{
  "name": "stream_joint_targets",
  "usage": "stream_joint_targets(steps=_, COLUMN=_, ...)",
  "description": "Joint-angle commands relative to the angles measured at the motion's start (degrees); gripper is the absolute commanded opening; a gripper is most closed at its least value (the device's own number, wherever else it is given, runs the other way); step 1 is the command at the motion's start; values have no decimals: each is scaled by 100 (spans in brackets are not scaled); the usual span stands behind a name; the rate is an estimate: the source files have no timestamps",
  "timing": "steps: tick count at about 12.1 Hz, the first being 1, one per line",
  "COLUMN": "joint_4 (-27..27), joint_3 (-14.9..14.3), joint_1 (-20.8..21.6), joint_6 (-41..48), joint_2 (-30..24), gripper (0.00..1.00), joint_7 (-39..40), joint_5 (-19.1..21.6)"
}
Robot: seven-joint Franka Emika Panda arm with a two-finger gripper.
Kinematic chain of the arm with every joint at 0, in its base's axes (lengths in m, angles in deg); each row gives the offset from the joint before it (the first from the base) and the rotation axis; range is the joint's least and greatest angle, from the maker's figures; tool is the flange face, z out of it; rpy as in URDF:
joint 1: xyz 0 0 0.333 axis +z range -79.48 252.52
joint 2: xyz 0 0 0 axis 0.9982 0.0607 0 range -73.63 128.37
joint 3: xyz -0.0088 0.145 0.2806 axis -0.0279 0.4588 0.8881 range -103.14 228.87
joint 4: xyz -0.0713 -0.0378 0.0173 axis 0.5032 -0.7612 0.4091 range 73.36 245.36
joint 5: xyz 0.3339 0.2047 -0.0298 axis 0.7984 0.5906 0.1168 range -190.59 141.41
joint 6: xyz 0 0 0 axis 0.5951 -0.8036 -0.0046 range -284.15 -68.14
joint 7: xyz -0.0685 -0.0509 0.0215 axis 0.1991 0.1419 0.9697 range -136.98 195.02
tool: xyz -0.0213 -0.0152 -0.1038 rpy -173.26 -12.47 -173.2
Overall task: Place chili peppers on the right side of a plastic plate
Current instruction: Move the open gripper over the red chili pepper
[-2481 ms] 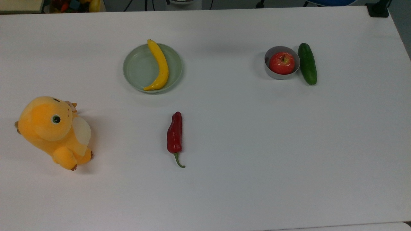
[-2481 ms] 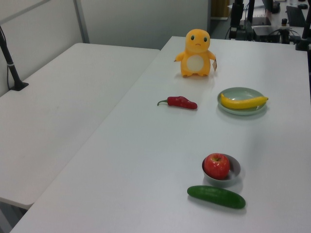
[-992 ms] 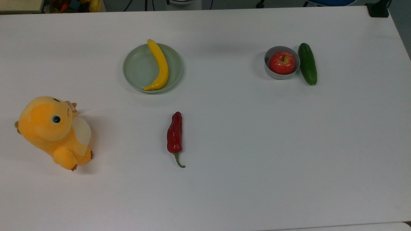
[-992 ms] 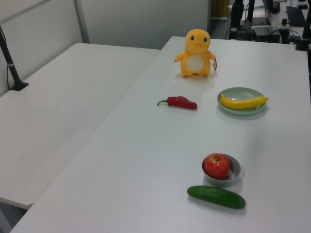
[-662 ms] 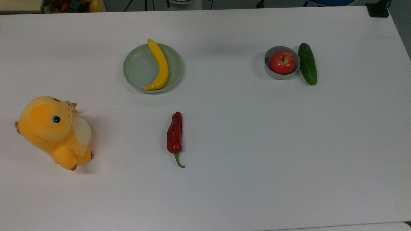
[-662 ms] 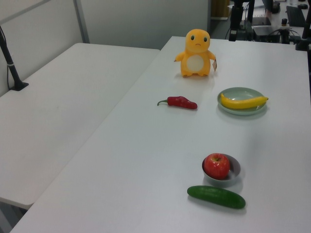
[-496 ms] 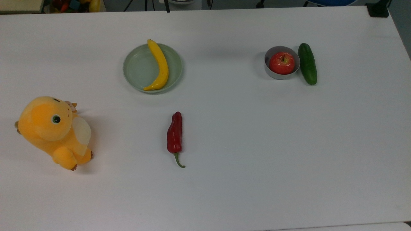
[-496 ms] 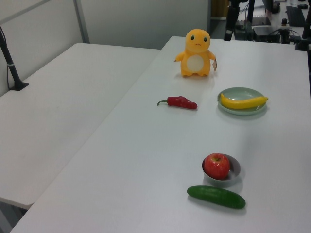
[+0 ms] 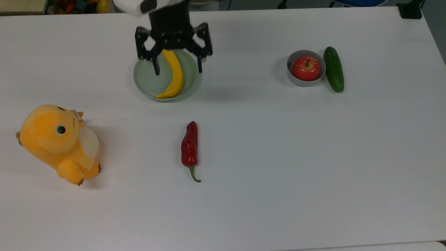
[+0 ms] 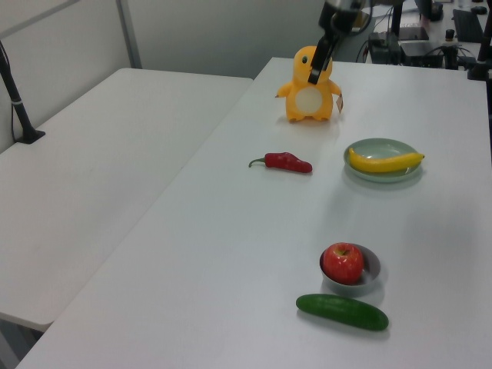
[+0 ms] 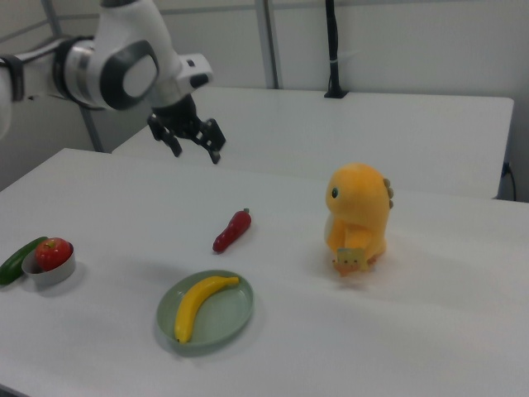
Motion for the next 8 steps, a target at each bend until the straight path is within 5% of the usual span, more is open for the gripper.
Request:
stream_joint_targets(steps=1, joint_4=-23, joint_3=-167, joint_1=80, joint_6=-615, joint_2=616, gripper=100, joint_7=96, joint_5=26)
stream_joint_targets(steps=8, joint_4=-40, joint_3=-281, joint_1=142, joint_6=-1232, joint_2=1619, gripper=100, joint_7=87, joint_5=18)
